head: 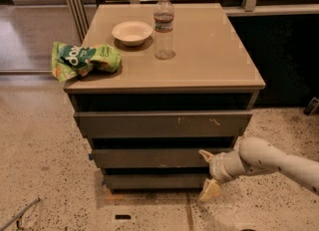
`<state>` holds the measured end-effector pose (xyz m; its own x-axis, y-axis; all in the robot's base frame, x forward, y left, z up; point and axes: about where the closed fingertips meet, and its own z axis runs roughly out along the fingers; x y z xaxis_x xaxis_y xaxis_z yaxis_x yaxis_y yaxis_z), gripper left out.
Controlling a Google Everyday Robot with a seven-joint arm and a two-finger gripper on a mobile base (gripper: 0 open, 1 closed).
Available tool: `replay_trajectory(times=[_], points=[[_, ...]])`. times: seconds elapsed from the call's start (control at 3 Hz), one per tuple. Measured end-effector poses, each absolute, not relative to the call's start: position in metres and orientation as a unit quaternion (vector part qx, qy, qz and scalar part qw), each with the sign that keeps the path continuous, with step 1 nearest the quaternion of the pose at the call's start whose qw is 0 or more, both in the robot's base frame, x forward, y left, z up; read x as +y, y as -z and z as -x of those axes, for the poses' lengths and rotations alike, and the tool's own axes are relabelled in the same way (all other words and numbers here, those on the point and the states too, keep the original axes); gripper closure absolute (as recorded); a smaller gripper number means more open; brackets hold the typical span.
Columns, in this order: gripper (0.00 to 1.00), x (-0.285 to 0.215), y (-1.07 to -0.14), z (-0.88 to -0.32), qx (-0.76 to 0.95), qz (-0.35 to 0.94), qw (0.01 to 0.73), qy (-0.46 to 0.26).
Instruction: Open middle drawer
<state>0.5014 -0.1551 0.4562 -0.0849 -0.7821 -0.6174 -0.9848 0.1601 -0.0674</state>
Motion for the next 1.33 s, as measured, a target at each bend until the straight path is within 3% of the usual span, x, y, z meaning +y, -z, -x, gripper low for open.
replay_trajectory(times=[0.67,1.33], points=[[0.0,-0.137,-0.447,-0.54,0.696,0.632,0.29,-0.182],[0.0,-0.113,-0.427,-0.569,0.687,0.655,0.261,-0.175]])
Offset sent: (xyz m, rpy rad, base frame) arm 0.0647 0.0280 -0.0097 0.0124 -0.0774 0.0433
